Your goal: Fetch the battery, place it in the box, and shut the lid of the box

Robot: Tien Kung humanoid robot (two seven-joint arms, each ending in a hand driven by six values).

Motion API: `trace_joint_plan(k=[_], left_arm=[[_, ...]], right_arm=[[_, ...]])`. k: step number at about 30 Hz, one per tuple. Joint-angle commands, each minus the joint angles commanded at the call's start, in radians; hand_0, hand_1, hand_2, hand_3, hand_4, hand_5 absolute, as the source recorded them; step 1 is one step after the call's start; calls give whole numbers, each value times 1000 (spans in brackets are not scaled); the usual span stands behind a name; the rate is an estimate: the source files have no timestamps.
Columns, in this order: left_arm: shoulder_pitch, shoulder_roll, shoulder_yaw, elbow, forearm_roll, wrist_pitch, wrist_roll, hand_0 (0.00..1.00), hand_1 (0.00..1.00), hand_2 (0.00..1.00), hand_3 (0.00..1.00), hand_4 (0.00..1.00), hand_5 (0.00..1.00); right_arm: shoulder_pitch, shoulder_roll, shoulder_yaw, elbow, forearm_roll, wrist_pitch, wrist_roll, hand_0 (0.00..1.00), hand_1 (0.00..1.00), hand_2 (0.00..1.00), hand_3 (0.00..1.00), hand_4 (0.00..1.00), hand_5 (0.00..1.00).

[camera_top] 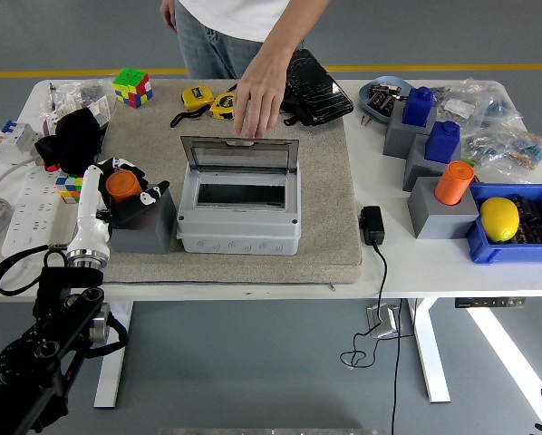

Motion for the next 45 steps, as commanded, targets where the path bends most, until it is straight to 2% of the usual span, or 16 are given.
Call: trace_joint_plan(k=[7,8,25,26,32,33,38,39,44,45], left_arm=[[-7,-1,-4,3,-2,10,-4,229,299,290,257,944,72],[-7,-1,-4,4,-3,11,-4,216,267,254,235,938,83],[-17,-3,-10,0,-4,31,-12,212,253,240,219,928,91],[-19,-3,-10,0,-3,33,-12,190,225,219,199,921,93],[-28,-5,-12,-4,1,40,-11,190,225,219,199,921,93],[-29,-5,-13,-5,3,42,-11,155,182,183,174,918,100],[-33,-1,-18,-24,11,46,-8,155,182,183,174,918,100],[-33,-1,-19,-27,12,47,-7,112,128,136,134,818,147],[-30,11,-36,-73,48,69,7,112,128,136,134,818,147],[-29,13,-39,-82,59,79,12,79,51,90,101,772,215]], right_arm=[[1,1,0,0,1,1,0,837,783,763,797,998,998],[1,1,0,0,1,1,1,837,783,763,797,998,998],[4,1,3,0,3,1,3,838,783,763,797,998,998],[4,1,4,0,2,1,3,838,782,763,796,998,998],[4,2,4,0,4,1,3,838,782,763,796,998,998],[3,2,4,0,4,1,3,838,782,762,796,998,998],[5,2,3,0,5,1,3,838,782,762,796,998,998],[5,2,2,0,5,1,3,838,782,763,796,998,998],[5,2,2,0,5,1,2,838,782,763,796,998,998],[5,2,2,0,5,1,2,838,782,762,796,998,998]])
